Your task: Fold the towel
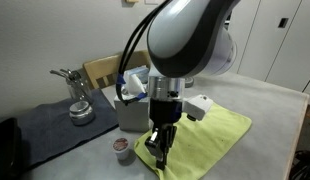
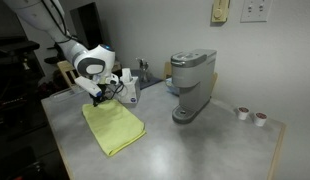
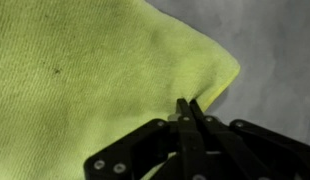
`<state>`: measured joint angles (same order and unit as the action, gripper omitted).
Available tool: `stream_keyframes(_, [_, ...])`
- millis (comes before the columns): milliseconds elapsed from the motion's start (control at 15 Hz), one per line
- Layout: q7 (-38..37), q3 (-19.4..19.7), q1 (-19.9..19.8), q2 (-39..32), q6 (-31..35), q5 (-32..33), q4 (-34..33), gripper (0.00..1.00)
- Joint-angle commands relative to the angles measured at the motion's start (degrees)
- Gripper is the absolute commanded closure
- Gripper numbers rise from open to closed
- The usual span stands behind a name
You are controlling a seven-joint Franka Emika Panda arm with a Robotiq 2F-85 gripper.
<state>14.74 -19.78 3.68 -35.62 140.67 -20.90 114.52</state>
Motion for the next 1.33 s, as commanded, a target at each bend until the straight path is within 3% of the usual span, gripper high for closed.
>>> stream_keyframes(0, [11.3,-4.7,-6.6,1.8,-0.7,-5.6,4.2,0.99])
stream_keyframes(333, [25.7,-8.6,-13.8,2.7,-1.1,-13.5,8.5,0.99])
stream_keyframes(533, [33.1,-8.3,-15.5,4.0,-2.2,-18.3,10.4,0.99])
stream_keyframes(867, [41.7,-5.0,-14.9,7.7,-6.3,-24.0,12.3,0.99])
stream_keyframes(1267, [42.4,0.9,-11.2,17.8,-11.1,-24.8,17.1,0.99])
